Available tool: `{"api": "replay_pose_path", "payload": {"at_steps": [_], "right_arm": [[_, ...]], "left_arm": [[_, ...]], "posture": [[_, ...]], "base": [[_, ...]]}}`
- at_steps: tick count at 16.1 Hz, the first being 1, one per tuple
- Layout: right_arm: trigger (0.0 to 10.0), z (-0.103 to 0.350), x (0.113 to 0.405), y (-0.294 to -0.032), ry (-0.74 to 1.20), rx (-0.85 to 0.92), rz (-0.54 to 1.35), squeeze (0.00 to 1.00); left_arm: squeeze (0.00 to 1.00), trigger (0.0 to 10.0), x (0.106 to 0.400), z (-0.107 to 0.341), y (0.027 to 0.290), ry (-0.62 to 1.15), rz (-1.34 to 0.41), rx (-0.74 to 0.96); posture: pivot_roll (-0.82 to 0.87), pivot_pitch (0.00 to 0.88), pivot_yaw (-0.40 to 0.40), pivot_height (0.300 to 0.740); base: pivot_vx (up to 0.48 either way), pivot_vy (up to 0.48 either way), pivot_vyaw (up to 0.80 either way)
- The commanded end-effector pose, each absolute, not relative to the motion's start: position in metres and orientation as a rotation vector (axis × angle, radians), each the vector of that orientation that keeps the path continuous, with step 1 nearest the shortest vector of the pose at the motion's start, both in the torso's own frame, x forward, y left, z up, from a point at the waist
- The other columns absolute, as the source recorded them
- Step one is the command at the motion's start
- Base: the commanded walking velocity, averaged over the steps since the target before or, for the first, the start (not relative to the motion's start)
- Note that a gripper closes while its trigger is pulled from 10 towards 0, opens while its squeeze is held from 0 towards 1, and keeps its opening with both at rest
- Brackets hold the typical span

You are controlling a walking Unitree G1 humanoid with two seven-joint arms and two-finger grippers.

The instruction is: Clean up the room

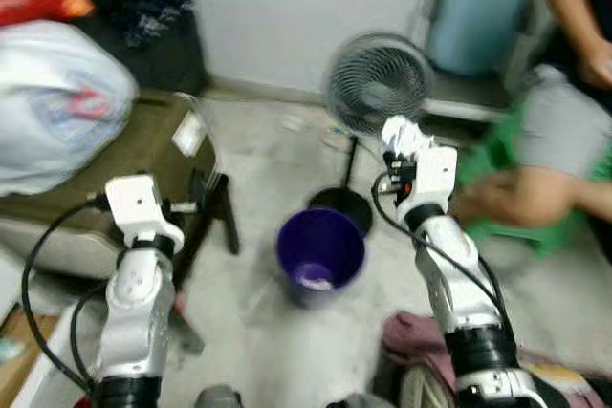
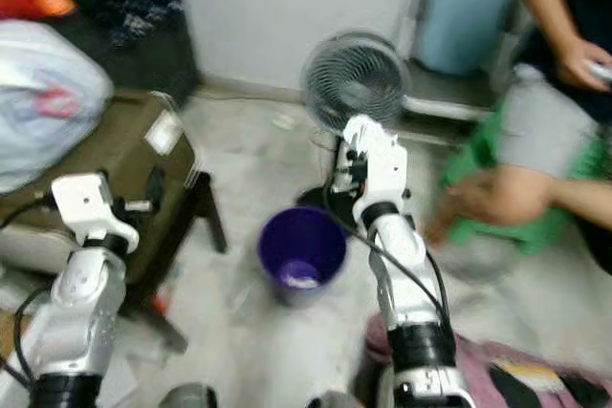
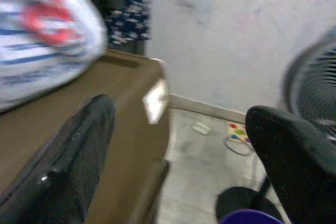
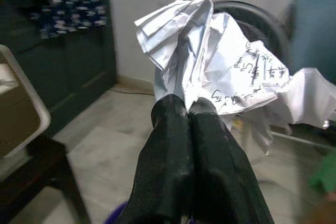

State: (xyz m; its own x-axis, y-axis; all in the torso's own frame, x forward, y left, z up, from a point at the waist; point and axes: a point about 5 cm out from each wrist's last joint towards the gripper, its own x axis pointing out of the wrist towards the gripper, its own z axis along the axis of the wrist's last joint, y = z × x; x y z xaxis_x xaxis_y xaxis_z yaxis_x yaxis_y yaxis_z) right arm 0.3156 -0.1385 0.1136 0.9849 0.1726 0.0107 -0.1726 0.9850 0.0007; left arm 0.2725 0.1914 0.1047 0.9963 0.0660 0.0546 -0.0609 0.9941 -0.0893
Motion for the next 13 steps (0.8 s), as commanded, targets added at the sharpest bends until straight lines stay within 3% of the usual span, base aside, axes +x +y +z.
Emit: {"api": "replay_pose_path", "payload": {"at_steps": [1,13], "right_arm": [[10.0,0.1197,0.3168,-0.1366,-0.031,-0.004,0.18,0.0],[10.0,0.1184,0.3179,-0.1337,-0.026,-0.003,0.193,0.0]], "left_arm": [[0.0,10.0,0.2726,0.105,0.1912,-0.061,0.053,-0.08],[0.0,10.0,0.2736,0.1049,0.187,-0.067,0.029,-0.078]], "posture": [[-0.06,0.0,-0.026,0.74],[-0.05,0.0,-0.029,0.74]], "base": [[0.262,0.0,0.71],[0.337,0.0,0.0]]}}
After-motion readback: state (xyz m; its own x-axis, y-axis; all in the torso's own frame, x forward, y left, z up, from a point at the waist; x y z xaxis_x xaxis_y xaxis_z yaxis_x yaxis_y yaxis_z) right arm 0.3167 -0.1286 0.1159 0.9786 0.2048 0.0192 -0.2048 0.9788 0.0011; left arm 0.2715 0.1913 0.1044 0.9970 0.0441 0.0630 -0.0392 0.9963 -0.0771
